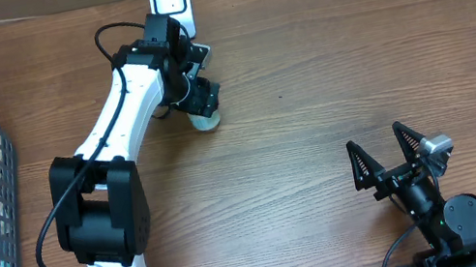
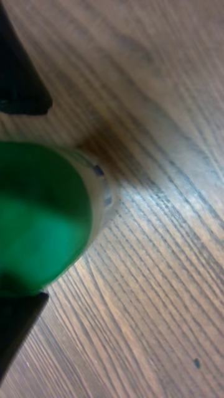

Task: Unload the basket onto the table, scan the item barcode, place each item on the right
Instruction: 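Carry the jar forward and set it down in front of the scanner, then return the left gripper to the basket and grasp the orange Kleenex pack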

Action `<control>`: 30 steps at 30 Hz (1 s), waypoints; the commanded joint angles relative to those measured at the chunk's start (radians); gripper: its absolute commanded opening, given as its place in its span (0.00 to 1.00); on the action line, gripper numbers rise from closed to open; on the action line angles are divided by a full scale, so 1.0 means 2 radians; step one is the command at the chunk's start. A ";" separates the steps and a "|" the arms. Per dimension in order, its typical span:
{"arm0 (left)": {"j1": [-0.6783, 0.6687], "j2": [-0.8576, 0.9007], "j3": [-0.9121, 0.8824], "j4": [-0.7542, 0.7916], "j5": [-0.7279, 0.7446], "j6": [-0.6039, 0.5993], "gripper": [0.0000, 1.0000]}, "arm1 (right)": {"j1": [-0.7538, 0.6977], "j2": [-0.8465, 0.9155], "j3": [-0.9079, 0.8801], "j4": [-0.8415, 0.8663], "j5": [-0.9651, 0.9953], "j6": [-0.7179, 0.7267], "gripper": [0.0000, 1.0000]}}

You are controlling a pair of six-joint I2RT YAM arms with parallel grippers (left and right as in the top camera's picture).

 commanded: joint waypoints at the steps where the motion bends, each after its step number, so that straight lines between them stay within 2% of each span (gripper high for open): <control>1: -0.004 -0.002 0.002 -0.011 0.016 -0.013 1.00 | -0.003 -0.005 -0.005 0.003 0.002 0.000 1.00; 6: -0.003 -0.005 0.022 -0.034 0.015 -0.037 1.00 | -0.003 -0.005 -0.005 0.003 0.002 0.000 1.00; 12: -0.002 -0.049 0.101 -0.083 0.010 -0.055 1.00 | -0.003 -0.005 -0.005 0.003 0.002 0.000 1.00; 17: 0.003 -0.136 0.167 -0.126 -0.103 -0.128 0.99 | -0.003 -0.005 -0.005 0.003 0.002 0.000 1.00; 20: 0.028 -0.193 0.182 -0.149 -0.167 -0.162 1.00 | -0.003 -0.005 -0.005 0.003 0.002 0.000 1.00; 22: 0.063 -0.233 0.182 -0.163 -0.190 -0.179 1.00 | -0.003 -0.005 -0.005 0.003 0.002 0.000 1.00; 25: 0.155 -0.278 0.182 -0.188 -0.187 -0.195 1.00 | -0.003 -0.005 -0.005 0.003 0.002 0.000 1.00; 30: 0.357 -0.300 0.181 -0.210 -0.109 -0.186 1.00 | -0.003 -0.005 -0.005 0.003 0.002 0.000 1.00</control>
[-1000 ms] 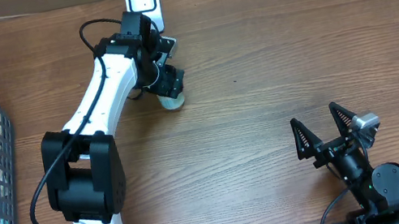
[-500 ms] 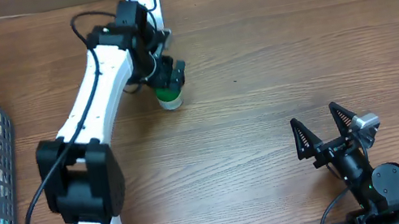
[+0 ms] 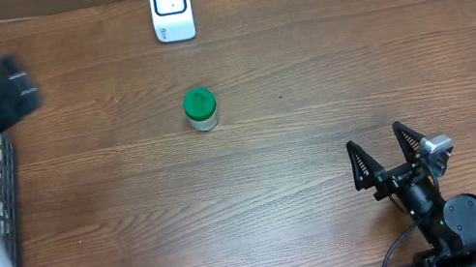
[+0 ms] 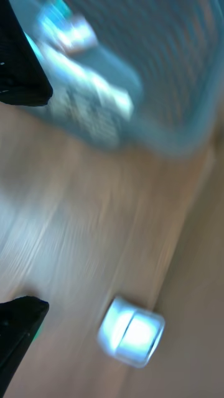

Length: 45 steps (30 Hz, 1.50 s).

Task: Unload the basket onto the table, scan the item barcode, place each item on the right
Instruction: 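Return the left gripper to the basket and grasp the orange Kleenex pack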

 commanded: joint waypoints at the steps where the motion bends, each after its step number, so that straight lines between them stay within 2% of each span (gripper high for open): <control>1: 0.131 0.010 -0.007 -0.006 0.066 -0.005 1.00 | -0.003 -0.005 -0.005 0.003 0.002 0.000 1.00; 6: 0.279 0.028 -0.043 0.007 0.120 -0.013 0.93 | -0.003 -0.005 -0.005 0.003 0.002 0.000 1.00; 12: 0.349 0.036 -0.151 0.082 0.110 -0.033 0.93 | -0.003 -0.005 -0.005 0.003 0.002 0.000 1.00; 16: 0.352 0.039 -0.228 0.146 0.062 -0.032 0.94 | -0.003 -0.005 -0.005 0.003 0.002 0.000 1.00; 20: 0.352 0.042 -0.262 0.188 0.050 0.007 0.94 | -0.003 -0.005 -0.005 0.003 0.002 0.000 1.00; 30: 0.352 0.081 -0.265 0.261 0.049 0.079 0.95 | -0.003 -0.005 -0.005 0.003 0.002 0.000 1.00; 39: 0.352 0.160 -0.265 0.301 0.013 0.090 0.88 | -0.003 -0.005 -0.005 0.003 0.002 0.000 1.00; 45: 0.352 0.207 -0.265 0.338 -0.020 0.090 0.88 | -0.003 -0.005 -0.005 0.003 0.002 0.000 1.00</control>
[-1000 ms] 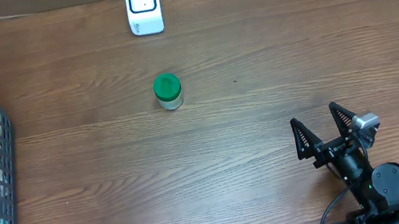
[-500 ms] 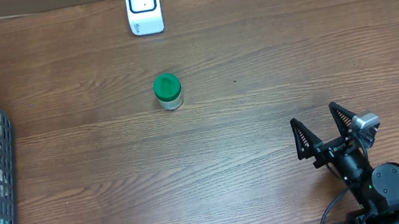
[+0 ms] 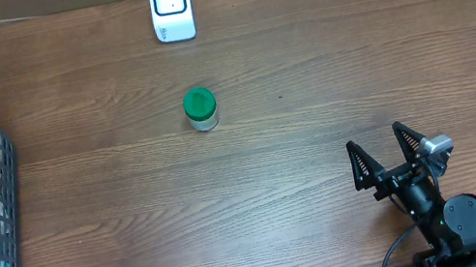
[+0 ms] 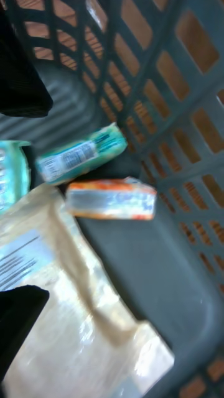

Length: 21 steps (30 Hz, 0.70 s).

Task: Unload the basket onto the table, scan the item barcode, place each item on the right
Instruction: 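Return the left gripper to the basket and grasp the orange Kleenex pack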

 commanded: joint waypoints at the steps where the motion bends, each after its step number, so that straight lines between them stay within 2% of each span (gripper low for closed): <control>1: 0.001 0.029 -0.002 0.016 -0.039 0.009 0.89 | -0.003 -0.005 -0.005 0.003 0.003 0.000 1.00; 4: 0.002 0.048 -0.002 0.034 -0.056 0.010 0.89 | -0.003 -0.005 -0.005 0.003 0.003 0.000 1.00; 12: -0.002 0.099 -0.002 0.093 -0.047 0.011 0.89 | -0.003 -0.005 -0.005 0.003 0.003 0.000 1.00; 21: -0.009 0.120 -0.002 0.122 -0.036 0.011 0.81 | -0.003 -0.005 -0.005 0.003 0.003 0.000 1.00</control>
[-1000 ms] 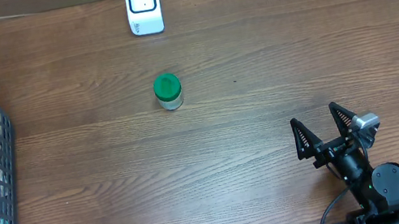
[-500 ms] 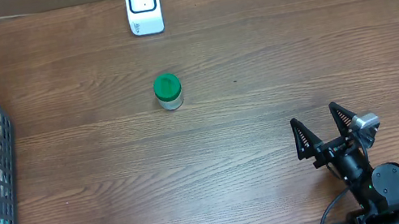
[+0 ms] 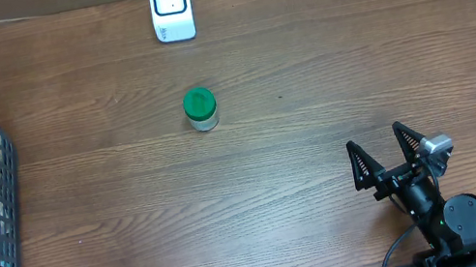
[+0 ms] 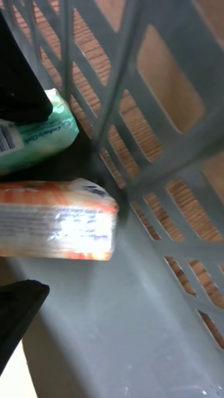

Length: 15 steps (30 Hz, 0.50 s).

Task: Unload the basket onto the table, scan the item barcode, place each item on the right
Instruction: 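Return the left gripper to the basket and grasp the orange Kleenex pack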

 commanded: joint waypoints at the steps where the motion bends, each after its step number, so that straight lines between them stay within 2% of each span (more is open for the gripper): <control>1: -0.006 0.007 -0.001 0.007 0.003 0.008 0.80 | -0.003 -0.005 -0.005 0.003 0.003 0.000 1.00; 8: -0.007 0.007 -0.001 0.016 0.003 0.008 0.73 | -0.003 -0.005 -0.005 0.003 0.003 0.000 1.00; 10: -0.007 0.007 -0.001 0.017 0.003 0.008 0.66 | -0.003 -0.005 -0.005 0.003 0.003 0.000 1.00; 12: -0.007 0.007 -0.001 0.017 0.005 0.008 0.63 | -0.003 -0.005 -0.005 0.003 0.003 0.000 1.00; 15: -0.007 0.007 -0.001 0.013 0.025 0.008 0.61 | -0.003 -0.005 -0.005 0.003 0.003 0.000 1.00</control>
